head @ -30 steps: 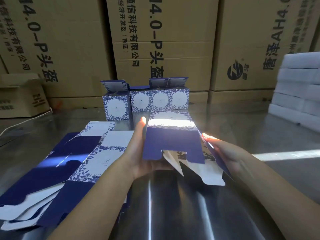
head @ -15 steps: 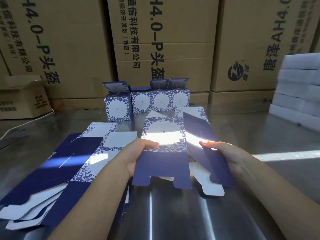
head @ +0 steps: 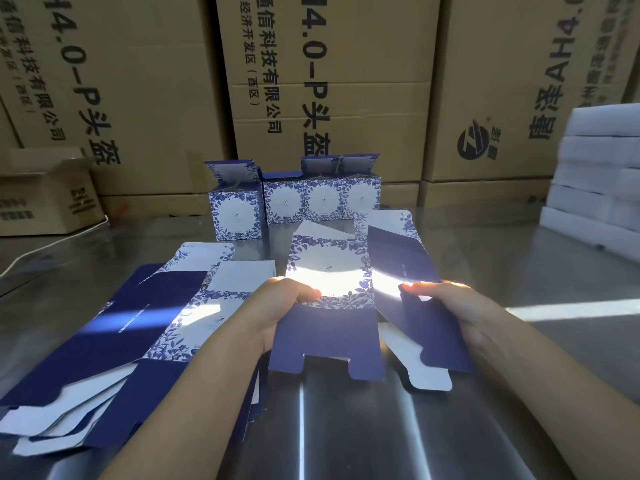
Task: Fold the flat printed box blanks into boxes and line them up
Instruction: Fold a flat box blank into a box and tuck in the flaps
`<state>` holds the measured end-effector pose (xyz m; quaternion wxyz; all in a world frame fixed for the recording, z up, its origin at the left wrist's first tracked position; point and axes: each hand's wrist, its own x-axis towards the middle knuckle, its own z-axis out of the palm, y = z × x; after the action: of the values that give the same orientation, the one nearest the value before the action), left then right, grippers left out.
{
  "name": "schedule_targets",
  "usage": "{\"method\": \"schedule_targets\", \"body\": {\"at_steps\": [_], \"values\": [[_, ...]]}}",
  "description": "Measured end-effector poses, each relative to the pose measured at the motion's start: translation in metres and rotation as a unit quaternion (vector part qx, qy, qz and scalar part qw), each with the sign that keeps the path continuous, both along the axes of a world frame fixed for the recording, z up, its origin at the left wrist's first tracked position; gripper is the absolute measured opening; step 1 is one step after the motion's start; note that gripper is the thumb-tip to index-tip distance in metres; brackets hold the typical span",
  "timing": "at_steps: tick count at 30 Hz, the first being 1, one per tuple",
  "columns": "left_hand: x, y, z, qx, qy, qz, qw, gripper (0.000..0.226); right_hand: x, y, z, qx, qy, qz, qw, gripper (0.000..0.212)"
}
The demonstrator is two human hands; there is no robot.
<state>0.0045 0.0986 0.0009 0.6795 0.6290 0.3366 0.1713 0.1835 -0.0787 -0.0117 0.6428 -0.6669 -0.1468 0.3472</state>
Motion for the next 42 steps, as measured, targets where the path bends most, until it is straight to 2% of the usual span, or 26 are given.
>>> {"method": "schedule_targets", "body": {"at_steps": [5,13,14,17,18,19,21,26,28,31,35,40,42], "values": [[0.001,-0.001,-0.001,0.036,0.01,0.012,0.999,0.005,0.0,0.001,-0.001,0.002,-0.029,-0.013,0.999,0.026],[0.002,-0.004,-0.002,0.094,0.026,0.018,0.995,0.005,0.0,0.001,-0.001,-0.003,-0.044,-0.018,0.999,0.025],[0.001,-0.005,-0.001,0.099,0.026,0.019,0.995,0.011,0.0,0.001,-0.001,-0.004,-0.045,-0.018,0.999,0.024],[0.004,-0.007,-0.003,0.101,0.017,0.006,0.995,0.055,0.0,0.002,-0.002,-0.007,-0.063,-0.02,0.998,0.02],[0.004,-0.008,-0.003,0.109,0.021,0.005,0.994,0.058,0.0,0.002,-0.003,-0.009,-0.071,-0.021,0.997,0.019],[0.004,-0.009,-0.003,0.116,0.019,0.004,0.993,0.051,-0.001,0.002,-0.002,-0.01,-0.075,-0.023,0.997,0.019],[0.004,-0.008,-0.002,0.122,0.017,0.007,0.992,0.021,0.0,0.002,-0.002,-0.011,-0.075,-0.025,0.997,0.019],[0.002,-0.009,0.0,0.103,0.001,0.006,0.995,0.01,0.0,0.001,0.0,-0.011,-0.061,-0.036,0.997,0.016],[0.001,-0.009,0.002,0.082,-0.006,0.003,0.997,0.005,-0.001,0.001,0.0,-0.016,-0.052,-0.033,0.998,0.023],[-0.002,-0.008,0.004,0.051,-0.013,-0.003,0.999,0.006,-0.002,-0.001,0.002,-0.013,-0.018,-0.025,0.999,0.027],[-0.004,-0.008,0.004,0.022,-0.025,-0.015,0.999,0.02,-0.005,-0.001,0.003,-0.006,0.032,-0.008,0.999,0.022],[-0.003,-0.01,0.003,0.009,-0.043,-0.032,0.999,0.007,-0.003,0.001,0.002,0.026,0.03,0.005,0.999,0.019],[-0.003,-0.011,0.003,0.002,-0.044,-0.039,0.998,0.013,-0.004,0.001,0.002,0.033,0.036,0.019,0.999,0.021]]}}
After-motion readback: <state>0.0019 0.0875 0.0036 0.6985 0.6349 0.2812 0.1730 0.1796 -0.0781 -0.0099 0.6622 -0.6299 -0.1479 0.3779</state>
